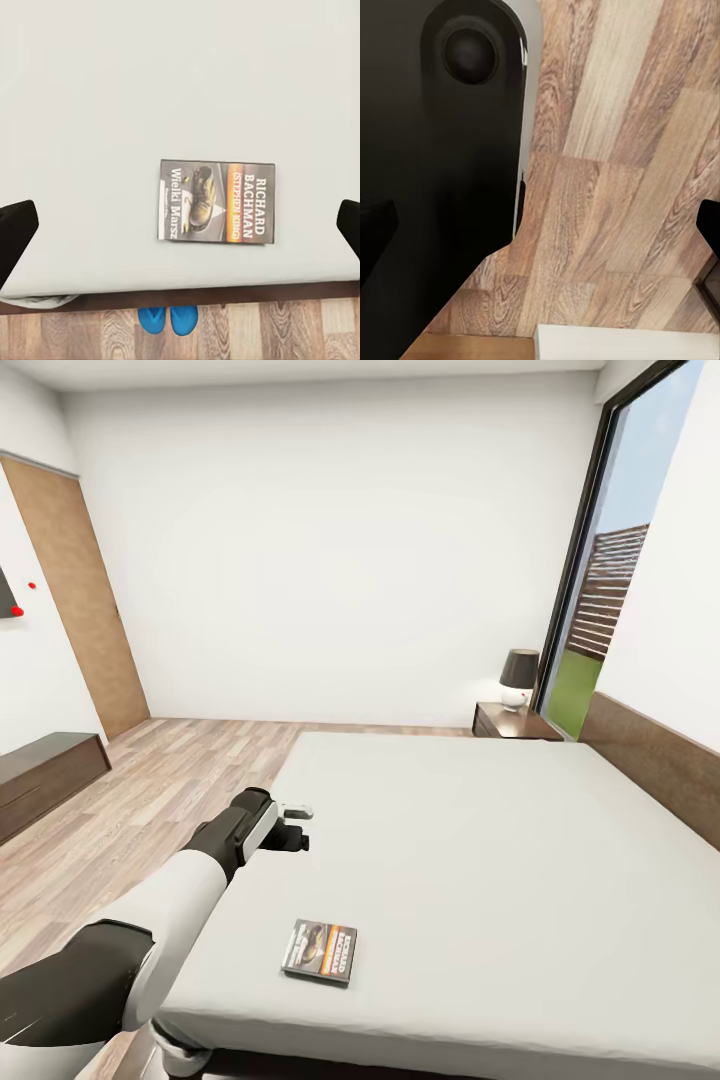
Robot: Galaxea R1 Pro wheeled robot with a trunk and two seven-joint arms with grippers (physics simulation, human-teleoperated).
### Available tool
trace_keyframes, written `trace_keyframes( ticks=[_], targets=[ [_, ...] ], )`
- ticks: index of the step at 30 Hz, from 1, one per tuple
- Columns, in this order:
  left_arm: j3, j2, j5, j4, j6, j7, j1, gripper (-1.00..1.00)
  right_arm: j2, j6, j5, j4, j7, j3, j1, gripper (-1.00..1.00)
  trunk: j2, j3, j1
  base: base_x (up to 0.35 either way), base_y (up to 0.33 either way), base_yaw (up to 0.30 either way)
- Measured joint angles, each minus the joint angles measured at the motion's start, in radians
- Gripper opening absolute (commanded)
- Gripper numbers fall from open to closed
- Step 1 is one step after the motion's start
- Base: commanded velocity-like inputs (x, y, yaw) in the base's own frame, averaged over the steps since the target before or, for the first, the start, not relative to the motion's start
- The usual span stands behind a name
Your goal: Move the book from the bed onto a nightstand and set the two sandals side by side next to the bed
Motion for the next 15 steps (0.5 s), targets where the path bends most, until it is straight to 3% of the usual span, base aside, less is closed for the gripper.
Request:
trace_keyframes(
  ticks=[8,15],
  targets=[
    [0.000,0.002,0.000,0.001,0.000,-0.001,0.000,1.00,-0.019,0.009,-0.002,0.001,-0.001,-0.001,0.004,1.00,-0.056,-0.025,0.031,0.000,0.000,0.000],
    [0.000,0.002,-0.002,-0.001,-0.001,0.001,0.000,1.00,-0.098,0.073,-0.003,0.001,0.000,0.000,0.029,1.00,-0.070,-0.031,0.038,0.000,0.000,0.000]
  ],
)
